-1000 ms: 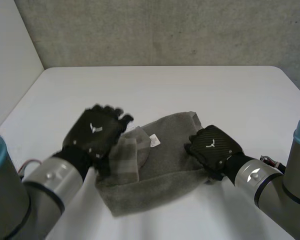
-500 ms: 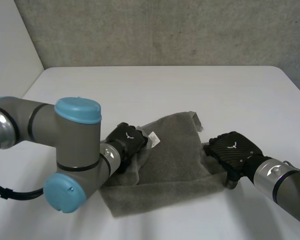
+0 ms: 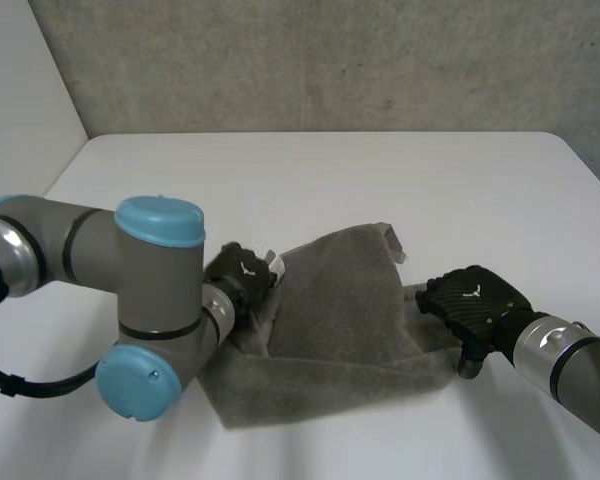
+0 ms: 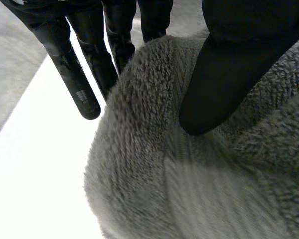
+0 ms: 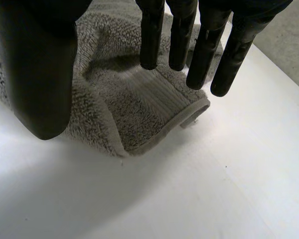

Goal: Fold the towel.

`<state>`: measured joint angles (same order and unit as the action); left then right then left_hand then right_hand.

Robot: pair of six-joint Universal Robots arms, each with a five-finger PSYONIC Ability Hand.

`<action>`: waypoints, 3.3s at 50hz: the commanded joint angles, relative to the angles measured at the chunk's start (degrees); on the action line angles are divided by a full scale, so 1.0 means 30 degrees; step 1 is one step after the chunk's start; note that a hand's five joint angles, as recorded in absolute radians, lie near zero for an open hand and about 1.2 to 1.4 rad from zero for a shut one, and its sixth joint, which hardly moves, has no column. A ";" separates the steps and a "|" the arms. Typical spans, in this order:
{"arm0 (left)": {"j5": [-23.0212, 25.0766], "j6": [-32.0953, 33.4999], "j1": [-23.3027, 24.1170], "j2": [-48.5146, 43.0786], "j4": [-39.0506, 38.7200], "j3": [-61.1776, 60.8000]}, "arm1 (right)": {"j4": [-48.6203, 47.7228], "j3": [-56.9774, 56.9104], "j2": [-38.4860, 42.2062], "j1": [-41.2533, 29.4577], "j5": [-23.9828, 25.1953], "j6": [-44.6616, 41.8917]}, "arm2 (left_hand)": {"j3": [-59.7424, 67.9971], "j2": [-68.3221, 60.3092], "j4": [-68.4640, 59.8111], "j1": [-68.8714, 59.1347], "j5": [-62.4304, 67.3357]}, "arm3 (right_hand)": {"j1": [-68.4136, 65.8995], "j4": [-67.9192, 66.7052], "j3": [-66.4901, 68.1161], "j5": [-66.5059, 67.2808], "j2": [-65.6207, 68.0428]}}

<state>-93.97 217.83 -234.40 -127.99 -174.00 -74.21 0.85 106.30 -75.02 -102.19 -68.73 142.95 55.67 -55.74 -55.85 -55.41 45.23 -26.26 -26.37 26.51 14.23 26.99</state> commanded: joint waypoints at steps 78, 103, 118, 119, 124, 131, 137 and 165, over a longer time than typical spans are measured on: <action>0.0591 -0.5515 -0.6477 1.5149 -0.5722 -0.8725 | 0.0302 -0.4372 -0.2576 -0.0301 0.0501 0.5140 | 0.8110 -0.8085 -0.8049 -0.8197 0.8257 | -1.7912 -1.7877 1.7832 1.8591 1.7670; 0.0562 -0.9503 -0.7093 1.0598 -0.3414 -0.3950 | 0.9677 -1.4660 -0.0549 -0.0708 -0.1284 0.0781 | 0.8110 -0.8085 -0.8049 -0.8197 0.8257 | -1.7912 -1.7877 1.7832 1.8591 1.7670; 0.0621 -0.9532 -0.6506 0.3113 -0.1322 0.6267 | 0.0918 -2.0052 0.5493 -0.3201 -0.5010 -0.0219 | 0.8110 -0.8085 -0.8049 -0.8197 0.8257 | -1.7912 -1.7877 1.7832 1.8591 1.7670; 0.0592 -0.9620 -0.6593 0.3171 -0.2691 0.7062 | -0.2447 -1.9617 0.5232 -0.3259 -0.5822 -0.0132 | 0.8110 -0.8085 -0.8049 -0.8197 0.8257 | -1.7912 -1.7877 1.7832 1.8591 1.7670; 0.0388 -0.9592 -0.6476 0.4570 -0.8953 0.6110 | -1.0433 -1.6459 0.2284 -0.3259 -0.6710 -0.0161 | 0.8110 -0.8085 -0.8049 -0.8197 0.8257 | -1.7912 -1.7877 1.7832 1.8591 1.7670; 0.0445 -0.9562 -0.6887 0.6512 -1.2285 0.2646 | -0.8408 -1.4342 0.0952 -0.3201 -0.5599 -0.0131 | 0.8110 -0.8085 -0.8049 -0.8197 0.8257 | -1.7912 -1.7877 1.7832 1.8591 1.7670; 0.0562 -0.9562 -0.7678 0.6307 -1.2050 -0.0459 | -0.5616 -1.2933 0.0982 -0.3025 -0.4483 -0.0131 | 0.8110 -0.8085 -0.8049 -0.8197 0.8257 | -1.7912 -1.7877 1.7832 1.8591 1.7670; 0.3316 -0.7101 -0.9055 0.3699 -1.0556 -0.8984 | -0.3184 -0.4202 0.3911 -0.2878 -0.3076 0.0074 | 0.1109 -0.1085 -0.1048 -0.1196 0.1256 | -1.7912 -1.7877 1.7832 1.8591 1.7670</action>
<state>-84.31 192.66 -261.08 -118.47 -207.05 -100.17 -8.63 93.50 -62.20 -111.04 -78.03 143.05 61.31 -61.29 -61.27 -61.95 53.31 -76.11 -76.25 76.95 67.01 76.63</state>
